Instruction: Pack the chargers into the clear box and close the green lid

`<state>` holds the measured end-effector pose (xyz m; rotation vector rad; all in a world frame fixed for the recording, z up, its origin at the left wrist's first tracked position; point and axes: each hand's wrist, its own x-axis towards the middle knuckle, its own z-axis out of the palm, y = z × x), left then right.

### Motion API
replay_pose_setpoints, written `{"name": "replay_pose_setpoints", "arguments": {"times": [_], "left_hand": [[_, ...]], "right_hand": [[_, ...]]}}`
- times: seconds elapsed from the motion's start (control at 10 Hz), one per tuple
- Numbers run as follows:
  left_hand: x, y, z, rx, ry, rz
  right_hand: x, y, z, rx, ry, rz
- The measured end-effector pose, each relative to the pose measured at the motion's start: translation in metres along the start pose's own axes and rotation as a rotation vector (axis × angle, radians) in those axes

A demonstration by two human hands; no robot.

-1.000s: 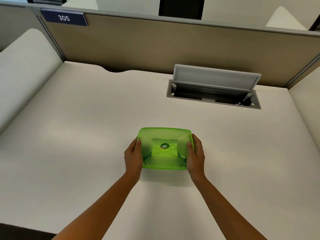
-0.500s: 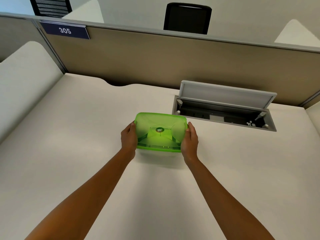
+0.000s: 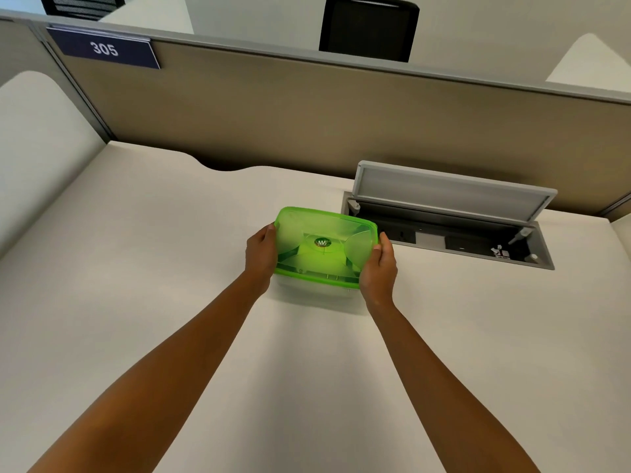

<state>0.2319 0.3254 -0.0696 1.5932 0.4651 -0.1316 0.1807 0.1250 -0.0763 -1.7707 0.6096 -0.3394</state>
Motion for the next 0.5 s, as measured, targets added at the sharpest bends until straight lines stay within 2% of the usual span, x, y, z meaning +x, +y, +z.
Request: {"name": "replay_pose_setpoints", "arguments": {"times": [0.2,0.3,0.4,0.5], "left_hand": [[0.005,0.005,0.0,0.104,-0.054,0.066],[0.0,0.015,-0.001,0.243,-0.051,0.112],[-0.007,0.023,-0.001,0.397,0.01,0.162],[-0.022,0.017,-0.002,0.518,0.138,0.231]], "right_hand": [[0.006,-0.005,-0.003,-0.051,-0.046,-0.002],[0.006,-0.015,-0.006,-0.087,-0.06,0.019],[-0.001,-0.023,-0.008,-0.126,-0.056,0.008],[-0.021,-0.023,-0.01,-0.276,-0.048,-0.165]]}}
